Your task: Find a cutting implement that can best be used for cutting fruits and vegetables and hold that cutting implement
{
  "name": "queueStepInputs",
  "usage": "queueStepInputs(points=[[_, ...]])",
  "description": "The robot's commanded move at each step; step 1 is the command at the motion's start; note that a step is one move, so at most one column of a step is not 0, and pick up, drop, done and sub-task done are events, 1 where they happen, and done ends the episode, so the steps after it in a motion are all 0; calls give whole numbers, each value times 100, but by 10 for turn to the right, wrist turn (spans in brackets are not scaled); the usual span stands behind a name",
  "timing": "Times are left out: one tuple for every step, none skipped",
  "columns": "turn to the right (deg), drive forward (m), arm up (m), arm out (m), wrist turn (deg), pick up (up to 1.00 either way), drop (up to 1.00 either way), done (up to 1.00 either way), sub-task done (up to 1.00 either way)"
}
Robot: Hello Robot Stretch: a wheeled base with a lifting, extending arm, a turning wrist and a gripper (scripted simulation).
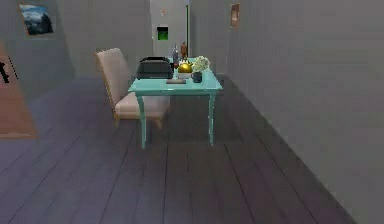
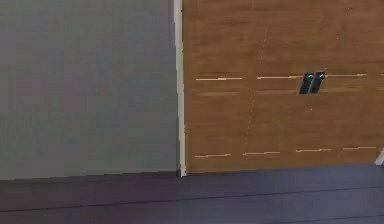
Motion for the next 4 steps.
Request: queueStepInputs(points=[[450, 0, 0, 0, 0, 0, 0, 0, 0], [330, 0, 0, 0, 0, 0, 0, 0, 0], [0, 0, 50, 0, 0, 0, 0, 0, 0], [0, 0, 38, 0, 0, 0, 0, 0, 0]])
